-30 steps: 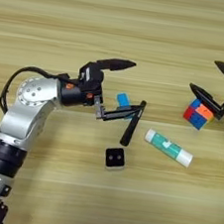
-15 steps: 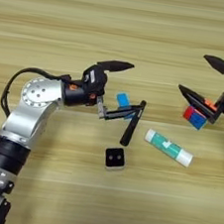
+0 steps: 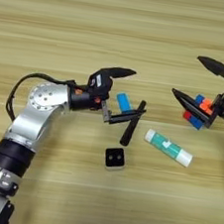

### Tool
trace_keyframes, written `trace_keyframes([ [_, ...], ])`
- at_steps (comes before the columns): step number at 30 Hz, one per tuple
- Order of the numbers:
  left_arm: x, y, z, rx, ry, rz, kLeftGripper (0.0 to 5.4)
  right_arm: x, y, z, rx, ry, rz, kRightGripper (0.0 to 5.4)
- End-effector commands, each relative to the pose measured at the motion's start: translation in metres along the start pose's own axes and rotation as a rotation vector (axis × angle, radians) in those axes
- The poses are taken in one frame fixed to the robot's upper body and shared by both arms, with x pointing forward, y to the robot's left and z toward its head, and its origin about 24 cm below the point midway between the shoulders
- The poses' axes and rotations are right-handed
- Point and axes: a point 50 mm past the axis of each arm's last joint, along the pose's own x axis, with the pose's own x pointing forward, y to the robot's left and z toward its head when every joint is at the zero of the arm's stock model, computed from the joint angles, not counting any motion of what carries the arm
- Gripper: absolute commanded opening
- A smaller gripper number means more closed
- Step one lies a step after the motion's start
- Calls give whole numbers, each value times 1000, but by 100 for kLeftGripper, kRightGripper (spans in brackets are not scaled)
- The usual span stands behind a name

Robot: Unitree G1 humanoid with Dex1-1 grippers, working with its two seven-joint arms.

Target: Move the objects on the table

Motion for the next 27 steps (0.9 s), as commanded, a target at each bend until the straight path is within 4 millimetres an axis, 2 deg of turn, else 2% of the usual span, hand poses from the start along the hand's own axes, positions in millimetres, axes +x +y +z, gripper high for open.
trace_keyframes([
  [1,5,-5,-4,-35,43,48,540,3,-1,-2,7,1,-3,535],
  [14,15,-24,2,-85,84,170,540,5,-3,-4,14,-5,-19,535],
  [17,16,-23,-8,-99,130,201,540,5,-4,-5,14,-5,-22,535],
  [21,18,-29,-32,-139,231,231,540,5,-4,-5,12,-7,-25,535],
  [27,19,-31,-43,-177,273,253,540,5,-4,-5,11,-7,-27,535],
])
